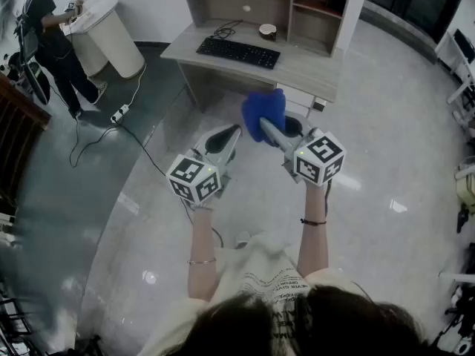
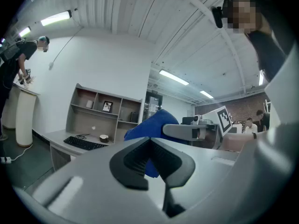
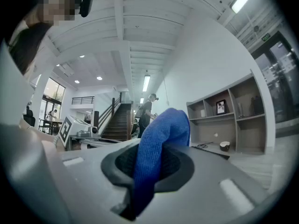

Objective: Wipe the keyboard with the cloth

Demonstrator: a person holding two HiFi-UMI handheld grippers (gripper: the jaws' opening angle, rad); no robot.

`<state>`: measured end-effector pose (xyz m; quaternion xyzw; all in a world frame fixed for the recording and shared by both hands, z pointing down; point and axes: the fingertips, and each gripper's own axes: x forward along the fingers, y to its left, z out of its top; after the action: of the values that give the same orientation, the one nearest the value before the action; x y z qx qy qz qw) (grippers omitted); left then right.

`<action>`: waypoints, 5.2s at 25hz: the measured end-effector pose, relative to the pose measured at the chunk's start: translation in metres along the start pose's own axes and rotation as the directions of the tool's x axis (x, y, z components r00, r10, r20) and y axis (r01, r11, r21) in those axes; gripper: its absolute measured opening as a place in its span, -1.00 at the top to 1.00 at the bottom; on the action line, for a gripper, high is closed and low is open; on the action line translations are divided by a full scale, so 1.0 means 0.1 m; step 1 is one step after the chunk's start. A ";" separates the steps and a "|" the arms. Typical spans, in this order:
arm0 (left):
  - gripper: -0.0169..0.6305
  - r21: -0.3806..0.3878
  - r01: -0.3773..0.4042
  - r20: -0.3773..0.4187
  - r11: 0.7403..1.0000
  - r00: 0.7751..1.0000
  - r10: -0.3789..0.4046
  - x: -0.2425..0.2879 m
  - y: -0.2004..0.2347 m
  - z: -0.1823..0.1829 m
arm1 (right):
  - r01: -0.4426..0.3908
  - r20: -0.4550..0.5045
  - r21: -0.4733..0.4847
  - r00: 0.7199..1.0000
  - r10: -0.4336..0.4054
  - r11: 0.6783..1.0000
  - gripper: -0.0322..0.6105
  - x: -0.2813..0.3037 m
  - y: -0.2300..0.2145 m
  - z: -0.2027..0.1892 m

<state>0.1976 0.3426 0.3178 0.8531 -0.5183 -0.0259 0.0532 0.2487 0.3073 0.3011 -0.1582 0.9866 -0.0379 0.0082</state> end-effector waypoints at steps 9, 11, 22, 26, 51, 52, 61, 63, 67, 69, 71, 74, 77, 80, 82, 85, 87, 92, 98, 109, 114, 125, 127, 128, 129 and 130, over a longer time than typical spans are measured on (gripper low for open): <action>0.96 0.002 -0.003 -0.013 1.000 1.000 0.003 0.07 -0.08 -0.05 | -0.002 0.007 0.008 1.000 0.002 1.000 0.72 -0.10 -0.06 -0.01; 0.96 0.002 -0.007 -0.013 1.000 1.000 0.007 0.09 -0.09 -0.05 | -0.007 0.006 0.008 1.000 0.007 1.000 0.72 -0.12 -0.07 -0.02; 0.96 0.005 -0.027 -0.020 1.000 0.999 0.027 0.10 -0.14 -0.07 | -0.003 0.010 0.021 1.000 0.003 1.000 0.72 -0.17 -0.15 -0.01; 0.96 0.004 -0.028 -0.029 1.000 0.999 0.028 0.11 -0.11 -0.09 | -0.003 0.007 0.033 1.000 0.002 0.999 0.72 -0.14 -0.18 -0.06; 0.96 -0.046 0.062 -0.058 0.997 0.996 -0.064 0.84 1.21 -0.14 | 0.145 -0.027 0.089 0.989 -0.144 0.985 0.71 0.86 -1.19 -0.25; 0.96 -0.050 0.065 -0.059 0.997 0.996 -0.068 0.86 1.26 -0.15 | 0.151 -0.030 0.092 0.988 -0.148 0.984 0.71 0.91 -1.22 -0.26; 0.96 -0.057 0.091 -0.053 0.994 0.994 -0.094 1.02 1.74 -0.12 | 0.191 -0.036 0.106 0.981 -0.188 0.976 0.72 1.27 -1.48 -0.30; 0.96 -0.057 0.097 -0.056 0.994 0.993 -0.100 1.04 1.84 -0.11 | 0.200 -0.038 0.110 0.980 -0.197 0.974 0.71 1.36 -1.53 -0.30; 0.96 -0.058 0.112 -0.060 0.992 0.991 -0.116 1.12 2.01 -0.10 | 0.217 -0.047 0.111 0.976 -0.213 0.970 0.71 1.51 -1.63 -0.33; 0.96 -0.058 0.122 -0.059 0.991 0.990 -0.125 1.16 2.07 -0.10 | 0.226 -0.047 0.112 0.974 -0.222 0.968 0.71 1.55 -1.68 -0.35; 0.96 -0.055 0.133 -0.059 0.990 0.989 -0.136 1.20 2.13 -0.12 | 0.234 -0.044 0.117 0.972 -0.231 0.965 0.71 1.60 -1.71 -0.38; 0.96 -0.056 0.141 -0.057 0.988 0.988 -0.145 1.23 2.20 -0.11 | 0.244 -0.049 0.120 0.970 -0.239 0.962 0.72 1.65 -1.74 -0.42; 0.96 -0.058 0.153 -0.059 0.987 0.986 -0.157 1.29 2.23 -0.12 | 0.259 -0.050 0.124 0.966 -0.254 0.958 0.71 1.67 -1.80 -0.42; 0.96 -0.061 0.167 -0.063 0.984 0.983 -0.171 1.37 2.24 -0.13 | 0.274 -0.055 0.132 0.962 -0.269 0.953 0.71 1.67 -1.87 -0.44; 0.96 -0.064 0.174 -0.064 0.983 0.982 -0.178 1.41 2.24 -0.15 | 0.283 -0.062 0.131 0.959 -0.277 0.950 0.72 1.66 -1.90 -0.46; 0.96 -0.073 0.180 -0.062 0.981 0.981 -0.184 1.48 2.26 -0.17 | 0.294 -0.073 0.127 0.955 -0.287 0.947 0.71 1.65 -1.97 -0.48; 0.96 -0.078 0.183 -0.062 0.980 0.980 -0.188 1.55 2.26 -0.18 | 0.304 -0.080 0.129 0.952 -0.296 0.944 0.71 1.64 -2.05 -0.48; 0.96 -0.083 0.182 -0.064 0.980 0.980 -0.187 1.75 2.35 -0.20 | 0.319 -0.089 0.155 0.947 -0.308 0.935 0.72 1.68 -2.30 -0.55; 0.96 -0.085 0.180 -0.067 0.980 0.980 -0.186 2.15 2.52 -0.19 | 0.314 -0.119 0.138 0.947 -0.299 0.939 0.71 1.82 -2.69 -0.57; 0.96 -0.130 0.165 -0.094 0.978 0.980 -0.178 2.80 2.71 -0.31 | 0.297 -0.176 0.151 0.947 -0.270 0.943 0.72 1.95 -3.37 -0.67; 0.96 -0.140 0.135 -0.131 0.981 0.979 -0.153 2.94 2.77 -0.39 | 0.288 -0.182 0.169 0.949 -0.257 0.943 0.72 2.00 -3.62 -0.66; 0.96 -0.163 0.076 -0.134 0.984 0.986 -0.099 3.18 2.96 -0.44 | 0.229 -0.202 0.180 0.960 -0.192 0.957 0.71 2.19 -3.86 -0.76; 0.96 -0.170 0.073 -0.146 0.983 0.984 -0.098 3.22 2.97 -0.48 | 0.231 -0.211 0.185 0.959 -0.191 0.955 0.71 2.18 -3.91 -0.79; 0.96 -0.171 0.072 -0.151 0.983 0.984 -0.098 3.24 2.98 -0.49 | 0.234 -0.212 0.189 0.958 -0.193 0.954 0.71 2.18 -3.94 -0.81; 0.96 -0.172 0.071 -0.157 0.983 0.983 -0.098 3.26 2.99 -0.50 | 0.238 -0.211 0.194 0.958 -0.197 0.952 0.72 2.18 -3.96 -0.81; 0.96 -0.172 0.070 -0.163 0.983 0.982 -0.099 3.27 3.00 -0.51 | 0.244 -0.209 0.201 0.957 -0.201 0.949 0.71 2.17 -3.99 -0.82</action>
<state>0.0889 -0.0813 0.4073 0.8662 -0.4710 0.0024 0.1668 0.1645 -0.1329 0.4132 -0.2627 0.9481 -0.1645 -0.0703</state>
